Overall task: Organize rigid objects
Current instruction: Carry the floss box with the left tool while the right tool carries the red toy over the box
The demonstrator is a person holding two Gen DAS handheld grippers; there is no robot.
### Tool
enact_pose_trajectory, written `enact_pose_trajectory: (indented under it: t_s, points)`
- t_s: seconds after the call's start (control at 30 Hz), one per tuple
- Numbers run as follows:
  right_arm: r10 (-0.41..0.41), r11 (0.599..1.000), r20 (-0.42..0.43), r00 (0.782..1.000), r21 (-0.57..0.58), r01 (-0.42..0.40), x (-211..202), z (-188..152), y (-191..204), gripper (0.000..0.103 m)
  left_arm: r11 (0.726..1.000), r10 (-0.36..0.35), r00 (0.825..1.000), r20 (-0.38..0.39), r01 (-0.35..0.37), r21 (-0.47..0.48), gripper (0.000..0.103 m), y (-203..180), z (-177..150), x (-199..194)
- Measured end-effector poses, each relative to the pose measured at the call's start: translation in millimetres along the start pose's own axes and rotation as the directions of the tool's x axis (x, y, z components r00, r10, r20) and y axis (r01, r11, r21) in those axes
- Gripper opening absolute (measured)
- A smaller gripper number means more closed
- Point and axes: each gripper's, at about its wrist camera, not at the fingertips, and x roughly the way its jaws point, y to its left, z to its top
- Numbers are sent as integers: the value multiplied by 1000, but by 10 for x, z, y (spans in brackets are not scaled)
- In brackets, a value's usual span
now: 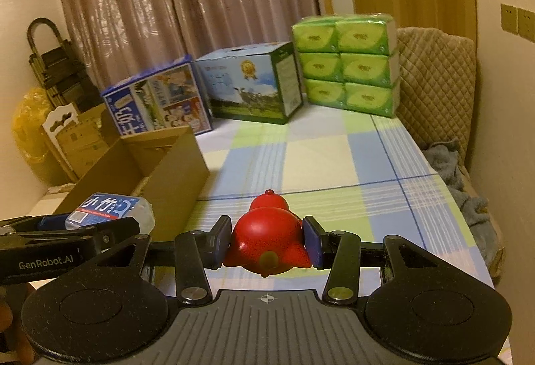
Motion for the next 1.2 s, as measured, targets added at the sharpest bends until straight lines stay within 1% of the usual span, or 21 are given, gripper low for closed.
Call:
enact_pose_trajectory:
  t_s: [0.33, 0.6, 0.77, 0.97, 1.07, 1.2]
  points:
    - [60, 997, -5, 998, -55, -60, -7, -10, 392, 43, 998, 49, 999, 17, -48, -32, 84, 395, -6, -255]
    - [129, 986, -26, 991, -99, -131, 159, 47, 783, 43, 992, 118, 993, 18, -117, -43, 84, 887, 35, -404]
    - [181, 976, -51, 982, -118, -186, 340, 109, 1085, 43, 986, 163, 987, 11, -162, -44, 84, 1259, 104, -462]
    - [235, 960, -90, 968, -134, -245, 607, 161, 1432, 43, 979, 198, 980, -10, -198, -46, 84, 1653, 192, -423]
    - [254, 953, -107, 961, -145, -267, 750, 188, 1578, 43, 979, 196, 980, -23, -197, -49, 84, 1810, 224, -355]
    - [266, 946, -128, 956, -154, -284, 977, 230, 1734, 43, 980, 195, 980, -43, -196, -23, 84, 1930, 265, -186]
